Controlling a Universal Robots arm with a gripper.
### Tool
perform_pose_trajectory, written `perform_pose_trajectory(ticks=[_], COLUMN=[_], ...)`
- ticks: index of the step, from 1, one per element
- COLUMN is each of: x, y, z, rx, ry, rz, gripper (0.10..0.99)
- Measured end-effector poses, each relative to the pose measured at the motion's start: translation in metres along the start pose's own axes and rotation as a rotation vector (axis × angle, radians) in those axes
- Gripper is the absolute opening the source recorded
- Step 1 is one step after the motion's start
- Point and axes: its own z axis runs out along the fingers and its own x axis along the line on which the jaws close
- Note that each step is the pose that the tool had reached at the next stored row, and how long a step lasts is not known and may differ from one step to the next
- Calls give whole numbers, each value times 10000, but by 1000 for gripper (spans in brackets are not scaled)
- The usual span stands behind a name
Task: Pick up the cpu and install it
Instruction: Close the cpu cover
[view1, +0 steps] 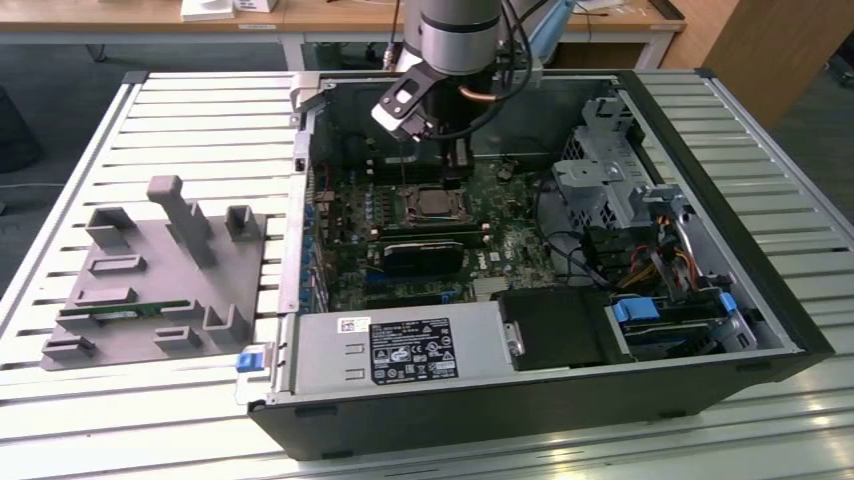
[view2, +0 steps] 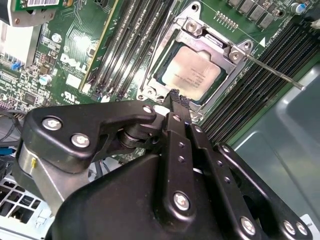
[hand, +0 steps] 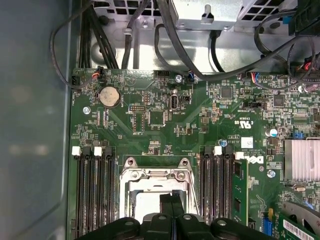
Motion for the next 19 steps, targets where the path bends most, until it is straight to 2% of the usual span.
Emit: perform_pose_trajectory(ticks=[8,13,19], x=[0,0,2], y=[-22,-60,-83], z=[3,12,67], rx=[-1,0,11], ry=[0,0,1], rz=[0,1,-1], gripper=[106,106,106])
